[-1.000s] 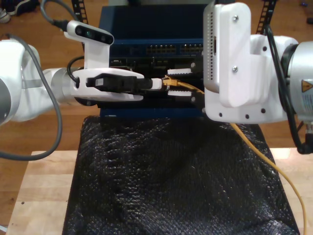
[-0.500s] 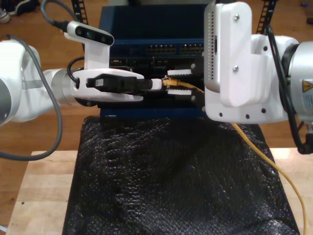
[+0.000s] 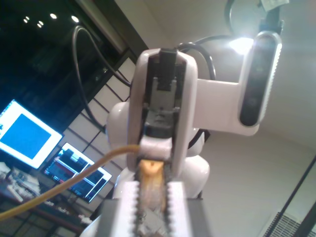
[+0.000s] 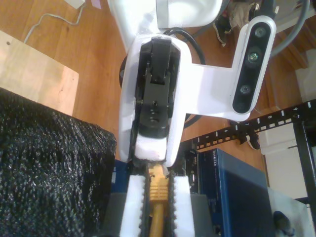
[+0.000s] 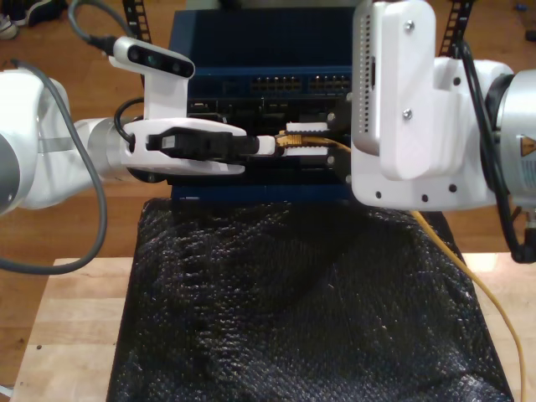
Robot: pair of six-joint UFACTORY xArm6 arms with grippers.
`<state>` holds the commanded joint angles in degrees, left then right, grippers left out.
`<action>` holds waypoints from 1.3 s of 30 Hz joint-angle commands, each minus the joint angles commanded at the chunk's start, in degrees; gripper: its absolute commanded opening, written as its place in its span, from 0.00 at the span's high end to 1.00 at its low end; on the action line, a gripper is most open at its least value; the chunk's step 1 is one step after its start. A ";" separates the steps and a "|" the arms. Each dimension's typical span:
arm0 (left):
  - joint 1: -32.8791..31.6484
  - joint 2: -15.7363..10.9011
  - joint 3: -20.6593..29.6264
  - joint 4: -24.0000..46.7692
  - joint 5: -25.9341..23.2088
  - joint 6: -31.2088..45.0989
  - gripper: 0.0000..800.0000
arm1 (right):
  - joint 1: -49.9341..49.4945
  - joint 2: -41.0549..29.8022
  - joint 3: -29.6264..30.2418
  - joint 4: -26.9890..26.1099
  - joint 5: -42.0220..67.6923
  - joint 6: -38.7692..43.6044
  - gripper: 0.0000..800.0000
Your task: Grab the cable and plug it in
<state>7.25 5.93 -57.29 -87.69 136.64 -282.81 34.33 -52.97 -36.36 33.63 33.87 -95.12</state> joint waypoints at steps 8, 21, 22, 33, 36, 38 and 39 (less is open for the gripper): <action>-0.09 0.53 0.18 -3.16 0.79 0.35 0.13 | 0.00 -0.26 0.26 0.09 -0.09 0.00 0.99; 3.16 0.18 -1.23 -3.43 -4.92 0.79 0.01 | -0.44 2.11 -1.58 0.18 0.09 6.42 1.00; 3.87 0.18 -1.76 -3.43 -5.01 1.05 0.01 | -0.53 2.81 -1.76 0.09 0.35 6.59 1.00; 13.27 0.00 -8.18 -2.90 -8.79 6.33 0.01 | -6.95 6.42 -3.43 -0.35 10.11 10.02 1.00; 14.77 -1.14 -9.76 -1.05 -10.90 9.05 0.01 | -13.45 6.42 -3.60 -0.35 15.82 10.02 1.00; 15.30 -2.11 -9.85 2.11 -12.92 9.93 0.01 | -18.29 6.51 -4.48 -0.26 20.48 10.11 1.00; 15.30 -2.46 -9.93 3.96 -14.24 10.20 0.01 | -20.57 6.68 -5.19 -0.26 22.95 10.11 1.00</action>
<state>22.55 3.47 -67.22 -83.74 122.40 -272.62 13.76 -46.29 -41.55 33.36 56.81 -85.01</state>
